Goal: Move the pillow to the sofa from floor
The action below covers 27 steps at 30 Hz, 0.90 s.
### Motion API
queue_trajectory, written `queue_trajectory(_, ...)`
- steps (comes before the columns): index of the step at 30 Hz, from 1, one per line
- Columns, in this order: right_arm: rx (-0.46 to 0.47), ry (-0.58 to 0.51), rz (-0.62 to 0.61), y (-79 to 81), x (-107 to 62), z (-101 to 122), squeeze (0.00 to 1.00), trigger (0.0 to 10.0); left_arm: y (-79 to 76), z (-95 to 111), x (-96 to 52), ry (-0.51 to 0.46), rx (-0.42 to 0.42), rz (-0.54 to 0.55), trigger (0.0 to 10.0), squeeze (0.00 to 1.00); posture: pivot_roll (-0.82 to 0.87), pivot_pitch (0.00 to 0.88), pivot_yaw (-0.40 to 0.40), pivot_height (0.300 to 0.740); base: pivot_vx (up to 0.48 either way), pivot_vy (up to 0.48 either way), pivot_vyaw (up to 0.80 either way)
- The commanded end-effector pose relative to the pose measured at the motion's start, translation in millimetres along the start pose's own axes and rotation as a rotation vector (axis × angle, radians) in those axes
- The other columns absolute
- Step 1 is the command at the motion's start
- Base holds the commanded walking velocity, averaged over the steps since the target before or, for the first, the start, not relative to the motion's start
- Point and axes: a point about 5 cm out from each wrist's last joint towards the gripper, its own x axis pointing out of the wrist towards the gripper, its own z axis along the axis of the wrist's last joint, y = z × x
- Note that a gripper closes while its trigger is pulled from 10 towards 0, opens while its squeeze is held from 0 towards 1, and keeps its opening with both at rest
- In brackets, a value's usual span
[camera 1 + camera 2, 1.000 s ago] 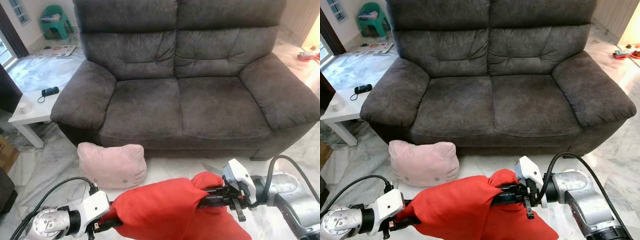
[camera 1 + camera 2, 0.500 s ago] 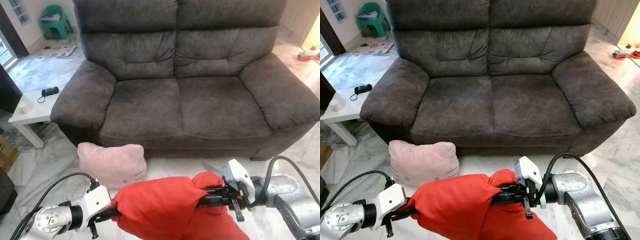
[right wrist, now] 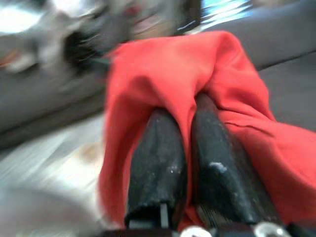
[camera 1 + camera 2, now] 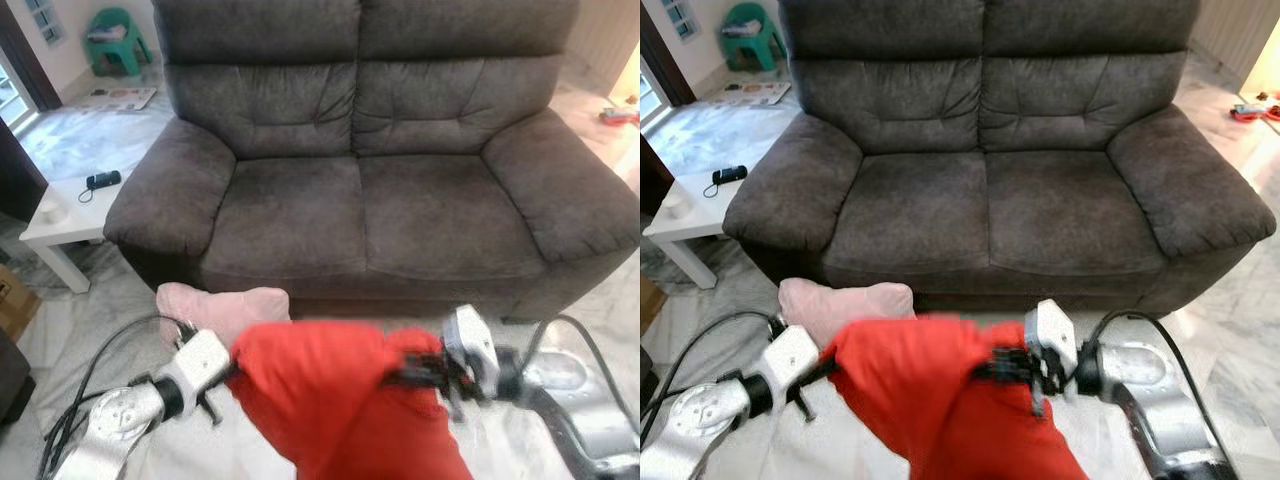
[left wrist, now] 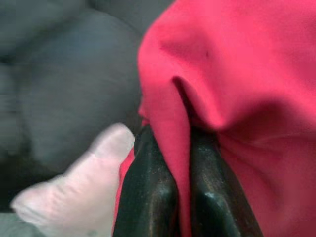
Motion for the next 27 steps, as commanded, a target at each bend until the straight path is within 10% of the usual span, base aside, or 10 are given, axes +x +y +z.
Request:
queue_trajectory(1, -0.088, -0.067, -0.149, -11.8, 2.2, 15, 0.0, 10.0, 7.9, 24, 6.9, -0.118, -0.041, 0.094, 10.0, 0.0, -0.06, 0.065, 0.044, 0.74, 0.0, 0.0, 0.0)
queue_trajectory(16, 0.011, -0.253, -0.68, -18.9, 8.7, 16, 0.0, 10.0, 3.9, 50, 31.5, -0.255, -0.178, 0.409, 10.0, 0.0, -0.06, 0.063, 0.061, 0.74, 0.0, 0.0, 0.0)
queue_trajectory(27, 0.033, -0.335, -0.847, -7.5, 13.6, 22, 0.0, 10.0, 2.3, 70, 48.3, -0.318, -0.073, 0.523, 10.0, 0.0, -0.07, 0.046, 0.074, 0.74, 0.0, 0.0, 0.0)
